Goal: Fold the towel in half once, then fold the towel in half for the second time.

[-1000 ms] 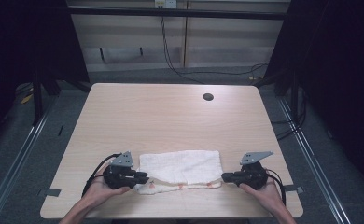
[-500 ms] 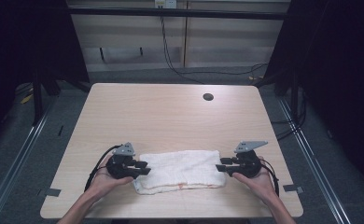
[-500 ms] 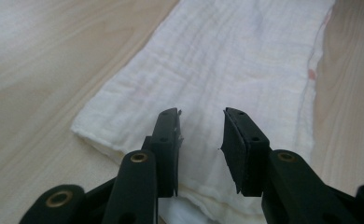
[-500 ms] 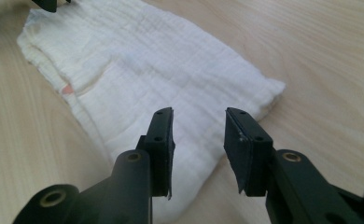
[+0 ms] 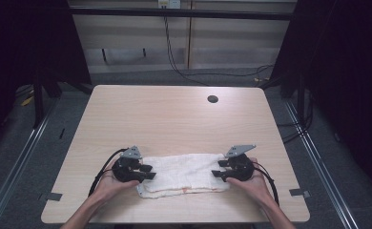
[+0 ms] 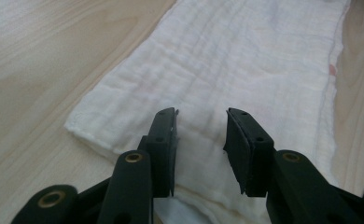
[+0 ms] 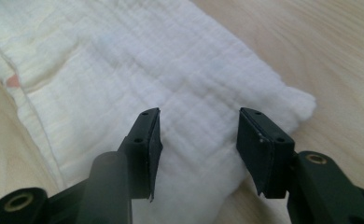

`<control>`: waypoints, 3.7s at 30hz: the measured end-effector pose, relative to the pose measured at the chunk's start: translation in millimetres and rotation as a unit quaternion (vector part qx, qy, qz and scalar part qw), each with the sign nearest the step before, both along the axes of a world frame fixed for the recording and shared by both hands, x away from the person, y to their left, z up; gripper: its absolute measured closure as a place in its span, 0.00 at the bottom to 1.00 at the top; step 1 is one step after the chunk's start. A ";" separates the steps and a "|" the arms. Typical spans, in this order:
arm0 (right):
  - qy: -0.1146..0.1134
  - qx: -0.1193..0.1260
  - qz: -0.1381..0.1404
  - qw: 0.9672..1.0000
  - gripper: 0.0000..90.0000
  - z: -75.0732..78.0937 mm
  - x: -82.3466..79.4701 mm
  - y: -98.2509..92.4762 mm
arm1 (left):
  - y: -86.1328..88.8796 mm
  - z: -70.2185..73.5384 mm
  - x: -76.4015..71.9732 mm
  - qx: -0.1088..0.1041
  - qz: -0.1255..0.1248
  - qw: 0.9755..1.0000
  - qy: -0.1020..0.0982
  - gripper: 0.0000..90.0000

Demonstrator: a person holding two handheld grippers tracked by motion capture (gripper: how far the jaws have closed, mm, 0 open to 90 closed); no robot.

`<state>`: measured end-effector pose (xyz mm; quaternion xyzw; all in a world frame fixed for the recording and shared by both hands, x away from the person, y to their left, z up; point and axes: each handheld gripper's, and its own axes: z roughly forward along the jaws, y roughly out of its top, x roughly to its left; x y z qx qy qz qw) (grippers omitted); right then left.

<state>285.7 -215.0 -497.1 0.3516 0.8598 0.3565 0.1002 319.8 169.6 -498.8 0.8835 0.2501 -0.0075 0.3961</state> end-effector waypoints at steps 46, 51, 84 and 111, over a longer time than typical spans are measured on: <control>0.000 0.074 -0.021 0.997 0.54 25.1 -25.1 -18.2 | -10.4 25.3 9.3 -0.042 0.002 0.999 0.022 0.52; 0.003 0.086 -0.012 0.996 0.50 27.9 -28.2 -8.7 | -7.6 33.9 15.0 -0.045 0.020 0.999 0.000 0.55; 0.039 0.086 0.145 0.985 0.66 34.5 -23.2 146.2 | -13.2 40.7 50.4 -0.053 0.042 0.997 -0.025 0.59; -0.023 -0.006 0.199 0.980 0.69 -0.4 -55.2 180.8 | -9.1 12.4 48.8 0.006 0.047 0.999 -0.002 0.58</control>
